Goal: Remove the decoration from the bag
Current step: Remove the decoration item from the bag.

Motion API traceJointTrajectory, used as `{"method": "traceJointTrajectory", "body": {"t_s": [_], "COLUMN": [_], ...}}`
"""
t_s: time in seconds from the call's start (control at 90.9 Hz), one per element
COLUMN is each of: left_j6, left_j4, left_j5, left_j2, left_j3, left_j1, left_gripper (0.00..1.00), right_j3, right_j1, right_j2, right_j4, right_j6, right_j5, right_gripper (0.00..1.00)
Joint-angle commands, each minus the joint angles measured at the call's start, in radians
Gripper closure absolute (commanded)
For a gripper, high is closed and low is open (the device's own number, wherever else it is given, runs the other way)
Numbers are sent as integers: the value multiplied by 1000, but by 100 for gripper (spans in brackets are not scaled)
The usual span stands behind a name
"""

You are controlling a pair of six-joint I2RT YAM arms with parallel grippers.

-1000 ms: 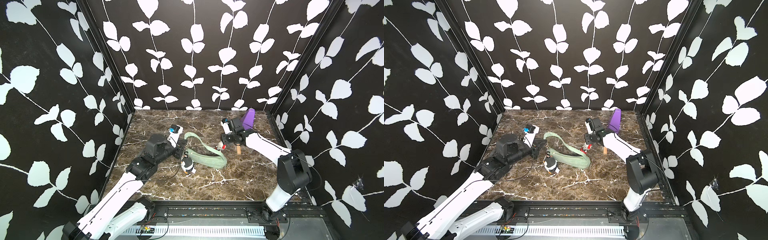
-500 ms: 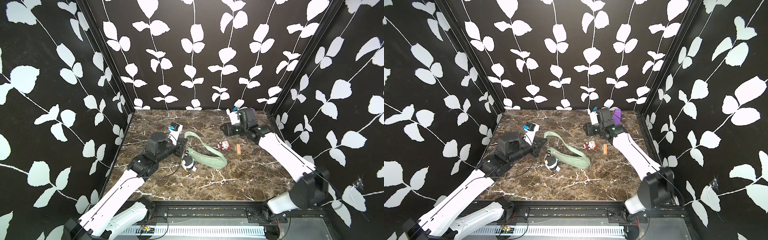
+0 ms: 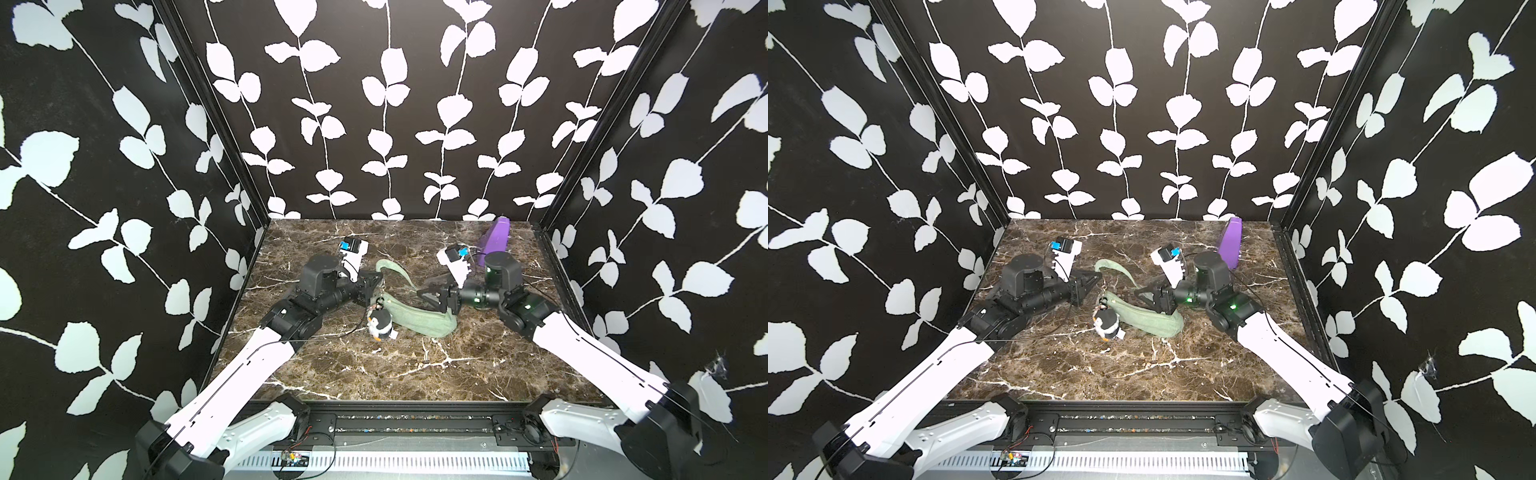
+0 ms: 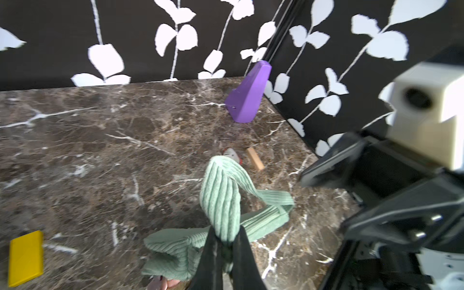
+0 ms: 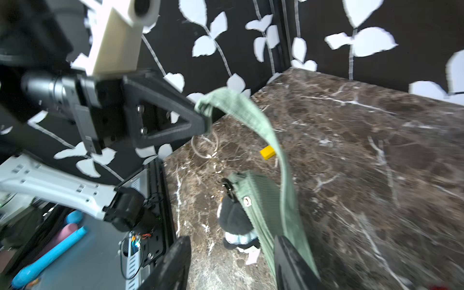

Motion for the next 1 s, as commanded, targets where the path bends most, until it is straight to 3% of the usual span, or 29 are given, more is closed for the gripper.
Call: {"method": "traceJointTrajectory", "body": {"t_s": [0.0,0.187,0.352,0.44,0.627,0.99], "left_j6": [-3,14,36,66,127,194], "left_j4": [-4,-55,-68,-64,-79,-100], "left_j5": [166,281,431,473,529,590], "left_j2": [25,72,119,130,152,192], "left_j3": [89,160,201,209,232,247], "left_j1": [2,2,2,2,2,10], "left_gripper": [100,100,100,100,100,100], "right_j3": [-41,-105,-127,-142,-147,-152], "right_j1": [16,36,41,41,39,39], "right_j2": [29,55,53,48,65,58], "right_j4": [259,333,294,299,317,349], "right_j6": [-32,-208,-378,-452,-503,-487], "right_j5": [-138,-161,-82,-119,-125,-164], "right_gripper": [45,46,45,43,41,53]}}
